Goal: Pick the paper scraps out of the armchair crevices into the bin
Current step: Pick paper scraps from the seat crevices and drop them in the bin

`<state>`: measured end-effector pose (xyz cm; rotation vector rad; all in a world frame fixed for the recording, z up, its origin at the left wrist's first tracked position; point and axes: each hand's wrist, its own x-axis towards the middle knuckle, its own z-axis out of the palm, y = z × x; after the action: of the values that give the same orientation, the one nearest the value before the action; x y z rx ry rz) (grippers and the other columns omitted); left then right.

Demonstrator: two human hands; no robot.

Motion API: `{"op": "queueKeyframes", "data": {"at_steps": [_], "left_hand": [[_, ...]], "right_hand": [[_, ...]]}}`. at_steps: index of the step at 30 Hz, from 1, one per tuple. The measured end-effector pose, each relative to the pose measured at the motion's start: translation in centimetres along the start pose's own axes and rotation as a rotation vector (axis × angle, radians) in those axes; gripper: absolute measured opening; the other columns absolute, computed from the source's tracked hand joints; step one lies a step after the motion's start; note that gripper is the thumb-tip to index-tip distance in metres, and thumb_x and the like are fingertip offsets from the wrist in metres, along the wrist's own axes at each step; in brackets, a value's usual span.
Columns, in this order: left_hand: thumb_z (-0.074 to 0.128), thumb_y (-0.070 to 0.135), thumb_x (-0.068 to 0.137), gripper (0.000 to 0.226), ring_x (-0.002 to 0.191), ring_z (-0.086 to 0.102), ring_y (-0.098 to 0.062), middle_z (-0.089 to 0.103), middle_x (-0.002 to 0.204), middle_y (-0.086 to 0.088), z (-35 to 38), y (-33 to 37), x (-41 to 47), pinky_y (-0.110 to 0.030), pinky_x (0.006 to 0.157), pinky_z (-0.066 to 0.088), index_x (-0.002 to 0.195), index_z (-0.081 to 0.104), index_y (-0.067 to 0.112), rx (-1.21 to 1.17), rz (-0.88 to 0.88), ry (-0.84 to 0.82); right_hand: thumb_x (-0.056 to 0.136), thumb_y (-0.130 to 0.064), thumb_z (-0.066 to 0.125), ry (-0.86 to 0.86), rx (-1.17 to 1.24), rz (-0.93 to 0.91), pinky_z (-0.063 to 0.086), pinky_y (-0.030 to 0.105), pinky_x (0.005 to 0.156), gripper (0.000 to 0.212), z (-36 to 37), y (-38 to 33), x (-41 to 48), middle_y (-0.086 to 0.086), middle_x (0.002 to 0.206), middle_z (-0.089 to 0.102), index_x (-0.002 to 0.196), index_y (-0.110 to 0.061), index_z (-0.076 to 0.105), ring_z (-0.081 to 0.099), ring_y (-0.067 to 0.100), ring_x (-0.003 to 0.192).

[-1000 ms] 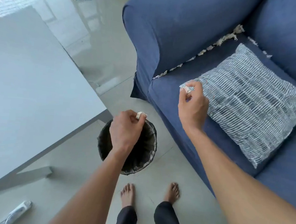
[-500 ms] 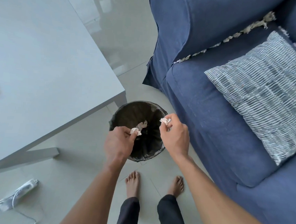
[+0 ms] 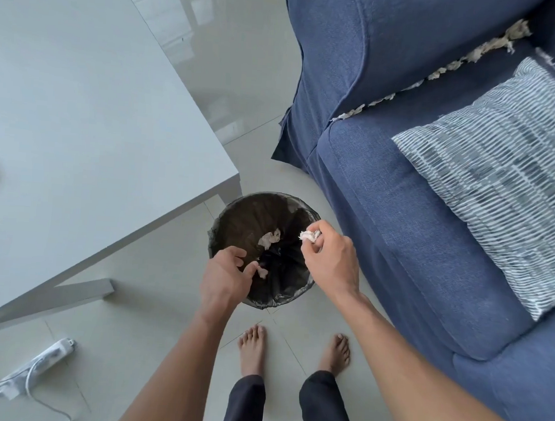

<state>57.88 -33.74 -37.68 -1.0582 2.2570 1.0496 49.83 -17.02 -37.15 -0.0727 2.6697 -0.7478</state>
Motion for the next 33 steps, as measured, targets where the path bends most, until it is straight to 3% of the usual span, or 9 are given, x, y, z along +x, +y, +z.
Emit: {"op": "queueKeyframes", "data": {"at_steps": [6, 8, 10, 12, 16, 25, 30, 33], "left_hand": [[0.063, 0.033, 0.095, 0.036, 0.104, 0.066, -0.024, 0.069, 0.117, -0.004, -0.5, -1.1, 0.3, -0.033, 0.086, 0.053, 0.126, 0.063, 0.014, 0.011, -0.002, 0.021], [0.063, 0.033, 0.095, 0.036, 0.104, 0.066, -0.023, 0.069, 0.117, -0.004, -0.6, -1.4, 0.4, -0.031, 0.084, 0.052, 0.125, 0.063, 0.014, 0.013, 0.000, 0.023], [0.063, 0.033, 0.095, 0.035, 0.105, 0.066, -0.023, 0.069, 0.117, -0.004, -0.8, -1.5, 0.5, -0.031, 0.084, 0.051, 0.125, 0.063, 0.015, 0.030, 0.012, 0.020], [0.063, 0.033, 0.095, 0.035, 0.104, 0.066, -0.023, 0.069, 0.117, -0.003, -1.1, -1.5, 0.7, -0.032, 0.084, 0.051, 0.125, 0.063, 0.015, 0.058, 0.037, 0.019], [0.063, 0.034, 0.095, 0.035, 0.104, 0.066, -0.023, 0.070, 0.116, -0.003, -1.8, -1.6, 1.2, -0.031, 0.084, 0.051, 0.125, 0.063, 0.015, 0.112, 0.077, 0.033], [0.058, 0.036, 0.097, 0.034, 0.100, 0.067, -0.021, 0.071, 0.115, 0.000, -1.6, -0.4, -0.6, -0.028, 0.076, 0.050, 0.124, 0.063, 0.017, 0.224, 0.132, 0.071], [0.056, 0.030, 0.097, 0.029, 0.096, 0.067, -0.021, 0.070, 0.113, -0.002, -0.3, 5.2, -1.2, -0.036, 0.083, 0.055, 0.122, 0.063, 0.019, 0.239, 0.271, 0.089], [0.054, 0.032, 0.097, 0.028, 0.094, 0.067, -0.018, 0.070, 0.111, 0.004, 1.4, 10.9, -1.4, -0.033, 0.078, 0.052, 0.122, 0.062, 0.024, 0.271, 0.396, 0.127]], "right_hand": [[0.092, -0.031, 0.066, -0.017, -0.011, 0.005, 0.046, 0.032, 0.054, 0.008, 1.5, 0.1, -0.4, -0.006, 0.057, 0.061, 0.090, -0.024, 0.062, 0.059, 0.020, 0.061], [0.091, -0.035, 0.066, -0.081, -0.020, 0.016, 0.050, 0.034, 0.061, 0.013, 2.1, 0.0, -0.5, -0.006, 0.070, 0.065, 0.100, -0.026, 0.063, 0.063, 0.021, 0.074], [0.089, -0.037, 0.068, -0.201, -0.074, 0.019, 0.053, 0.037, 0.073, 0.034, 2.5, 0.1, -0.6, 0.000, 0.095, 0.067, 0.120, -0.027, 0.059, 0.063, 0.023, 0.093], [0.091, -0.036, 0.067, -0.250, -0.122, 0.023, 0.053, 0.037, 0.082, 0.045, 2.6, 0.4, -0.4, 0.003, 0.106, 0.066, 0.133, -0.025, 0.054, 0.062, 0.024, 0.103], [0.094, -0.033, 0.064, -0.182, -0.089, 0.061, 0.051, 0.035, 0.082, 0.041, 2.1, 0.9, 0.5, 0.001, 0.103, 0.069, 0.133, -0.023, 0.056, 0.062, 0.023, 0.104], [0.097, -0.035, 0.059, -0.013, -0.046, -0.040, 0.043, 0.029, 0.073, 0.039, -2.7, 2.2, 0.9, 0.003, 0.116, 0.059, 0.133, -0.020, 0.053, 0.061, 0.024, 0.106], [0.097, -0.036, 0.059, 0.109, 0.022, -0.056, 0.052, 0.037, 0.076, 0.042, -9.3, 4.6, 2.1, 0.002, 0.116, 0.059, 0.135, -0.020, 0.054, 0.062, 0.022, 0.105], [0.098, -0.034, 0.058, 0.256, 0.055, -0.064, 0.055, 0.040, 0.078, 0.036, -14.6, 6.9, 3.0, -0.002, 0.109, 0.061, 0.131, -0.019, 0.057, 0.060, 0.016, 0.099]]}}
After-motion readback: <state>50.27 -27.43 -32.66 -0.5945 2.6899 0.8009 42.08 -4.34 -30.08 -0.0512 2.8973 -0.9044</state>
